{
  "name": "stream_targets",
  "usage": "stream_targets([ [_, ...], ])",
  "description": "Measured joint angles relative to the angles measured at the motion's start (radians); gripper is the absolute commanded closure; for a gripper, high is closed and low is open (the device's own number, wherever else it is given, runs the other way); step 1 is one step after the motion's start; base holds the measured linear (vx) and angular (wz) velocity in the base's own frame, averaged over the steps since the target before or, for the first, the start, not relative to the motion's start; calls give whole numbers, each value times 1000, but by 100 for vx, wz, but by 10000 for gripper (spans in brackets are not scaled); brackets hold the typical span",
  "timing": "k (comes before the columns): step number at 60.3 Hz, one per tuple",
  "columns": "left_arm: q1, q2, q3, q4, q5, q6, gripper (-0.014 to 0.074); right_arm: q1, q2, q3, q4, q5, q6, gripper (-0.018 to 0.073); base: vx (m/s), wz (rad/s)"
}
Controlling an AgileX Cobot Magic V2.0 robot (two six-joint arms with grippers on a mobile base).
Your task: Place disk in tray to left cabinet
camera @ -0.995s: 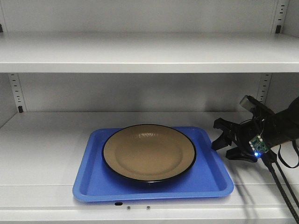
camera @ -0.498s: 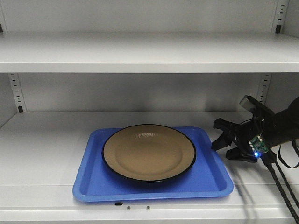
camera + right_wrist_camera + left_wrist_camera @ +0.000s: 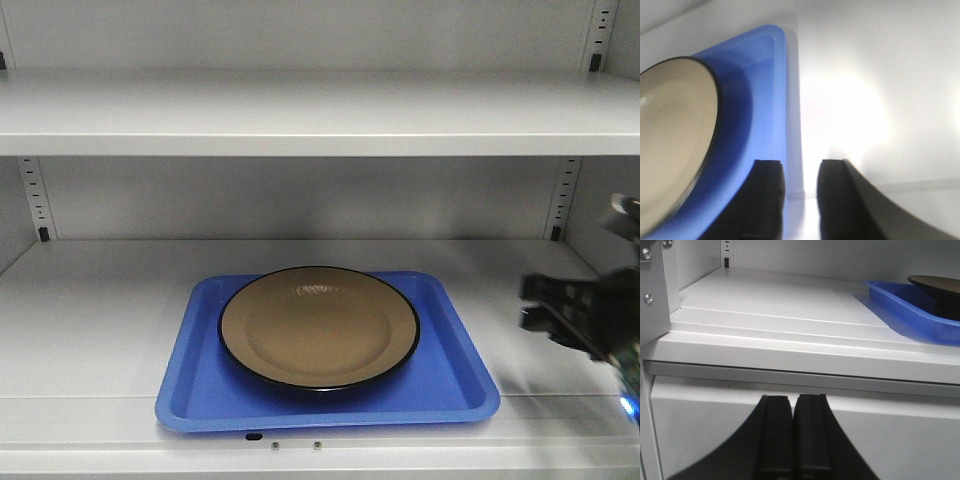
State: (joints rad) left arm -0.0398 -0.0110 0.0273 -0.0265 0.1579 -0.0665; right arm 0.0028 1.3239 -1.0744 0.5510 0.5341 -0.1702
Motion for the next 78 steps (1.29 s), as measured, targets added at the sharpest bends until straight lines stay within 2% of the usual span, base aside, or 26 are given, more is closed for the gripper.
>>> stream_targets([
  [7, 0, 0, 0, 0, 0, 0, 603, 0, -241, 198, -42, -100, -49, 451, 0, 0],
  [16, 0, 0, 0, 0, 0, 0, 603, 0, -556, 472, -203, -181, -64, 574, 0, 0],
  [22, 0, 0, 0, 0, 0, 0, 603, 0, -751, 623, -305, -205, -37, 571, 0, 0],
  [31, 0, 0, 0, 0, 0, 0, 603, 0, -1031, 855, -445, -235, 68, 568, 0, 0],
  [39, 0, 0, 0, 0, 0, 0, 603, 0, -1272, 1005, -551, -268, 119, 568, 0, 0],
  [47, 0, 0, 0, 0, 1, 0, 603, 0, -1324, 1099, -599, -322, 128, 568, 0, 0],
  [59, 0, 0, 0, 0, 0, 0, 603, 1, -1293, 1105, -642, -436, 170, 568, 0, 0],
  [78, 0, 0, 0, 0, 0, 0, 603, 1, -1293, 1105, -656, -452, 170, 568, 0, 0],
])
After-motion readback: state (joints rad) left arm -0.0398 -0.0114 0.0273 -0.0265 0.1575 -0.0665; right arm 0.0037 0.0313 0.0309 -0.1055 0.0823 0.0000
